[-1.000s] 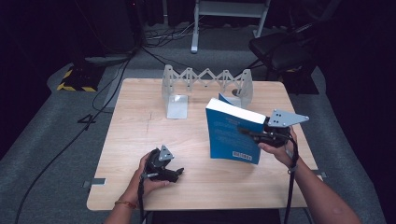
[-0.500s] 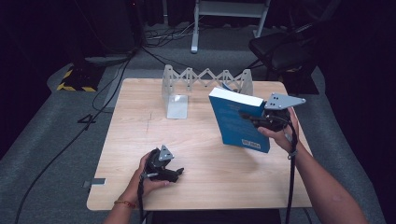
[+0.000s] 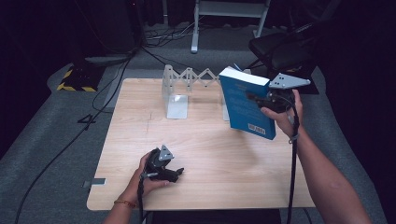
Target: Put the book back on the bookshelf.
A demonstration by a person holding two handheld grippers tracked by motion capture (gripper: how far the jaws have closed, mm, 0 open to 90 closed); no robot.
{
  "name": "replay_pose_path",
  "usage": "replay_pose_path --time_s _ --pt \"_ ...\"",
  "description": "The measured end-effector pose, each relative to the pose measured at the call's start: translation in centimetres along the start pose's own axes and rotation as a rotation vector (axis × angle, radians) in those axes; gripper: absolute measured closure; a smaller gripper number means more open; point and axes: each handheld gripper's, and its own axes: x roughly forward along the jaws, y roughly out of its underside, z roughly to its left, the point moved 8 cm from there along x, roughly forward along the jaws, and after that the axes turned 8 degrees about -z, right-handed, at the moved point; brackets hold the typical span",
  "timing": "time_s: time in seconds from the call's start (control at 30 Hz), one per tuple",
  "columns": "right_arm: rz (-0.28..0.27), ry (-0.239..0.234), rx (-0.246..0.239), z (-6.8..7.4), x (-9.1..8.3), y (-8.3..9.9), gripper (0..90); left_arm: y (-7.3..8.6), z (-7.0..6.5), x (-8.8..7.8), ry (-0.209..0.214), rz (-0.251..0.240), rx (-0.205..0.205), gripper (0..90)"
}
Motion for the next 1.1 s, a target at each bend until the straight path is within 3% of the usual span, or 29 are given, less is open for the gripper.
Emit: replay_pose_path --time_s 0.33,0.73,0.8,1.1 --pt "0.019 0.078 0.043 -2.4 2.6 -1.6 61.5 0.0 0.0 0.0 0.003 -0.002 0.005 15.3" --pt "0.033 0.156 0.082 -4.9 6.2 -2.1 61.4 0.0 -0.1 0.0 0.013 -0.003 0.011 15.3" --pt "0.025 0.177 0.108 -5.4 7.0 -2.1 61.4 0.0 -0.2 0.0 0.015 -0.002 0.014 15.3" --pt "-0.015 0.222 0.114 -6.0 9.6 -1.3 61.3 0.0 -0.2 0.0 0.023 0.000 0.027 15.3"
